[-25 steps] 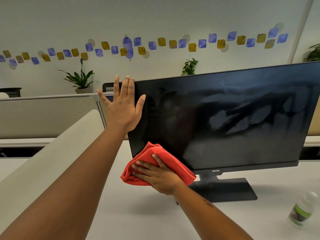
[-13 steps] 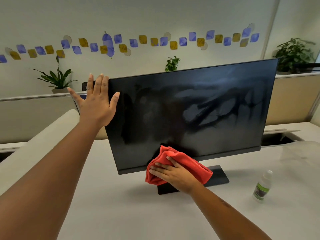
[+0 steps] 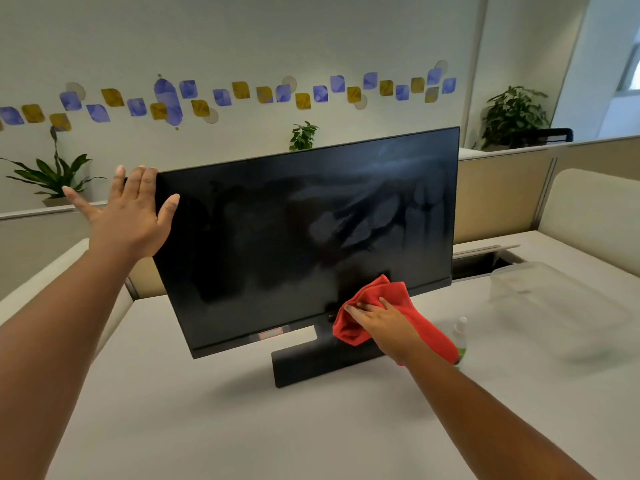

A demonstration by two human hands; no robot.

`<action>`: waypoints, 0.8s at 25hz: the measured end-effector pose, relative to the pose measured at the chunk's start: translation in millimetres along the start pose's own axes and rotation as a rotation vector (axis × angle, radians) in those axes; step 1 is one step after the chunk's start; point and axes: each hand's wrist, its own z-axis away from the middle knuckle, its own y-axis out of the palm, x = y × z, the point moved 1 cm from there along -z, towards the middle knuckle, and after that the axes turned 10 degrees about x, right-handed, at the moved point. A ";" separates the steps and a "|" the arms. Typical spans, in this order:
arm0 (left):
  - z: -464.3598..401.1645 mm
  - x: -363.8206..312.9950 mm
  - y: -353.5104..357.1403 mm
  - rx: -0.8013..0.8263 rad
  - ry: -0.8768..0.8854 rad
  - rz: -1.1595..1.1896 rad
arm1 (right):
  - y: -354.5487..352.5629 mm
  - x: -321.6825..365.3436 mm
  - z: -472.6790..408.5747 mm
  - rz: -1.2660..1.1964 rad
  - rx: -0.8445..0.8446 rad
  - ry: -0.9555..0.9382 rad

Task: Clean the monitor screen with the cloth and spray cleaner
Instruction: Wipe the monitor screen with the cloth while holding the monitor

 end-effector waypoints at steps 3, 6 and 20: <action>-2.6 -9.4 -4.1 -0.021 -0.004 -0.005 | -20.3 4.7 11.2 -0.492 -0.301 0.255; -3.4 -42.6 -4.9 -0.061 0.087 0.007 | -38.3 10.8 17.2 -0.963 -0.731 0.405; -11.8 -128.6 10.3 -0.052 0.216 0.073 | -174.2 12.4 -28.1 -0.753 -1.245 0.238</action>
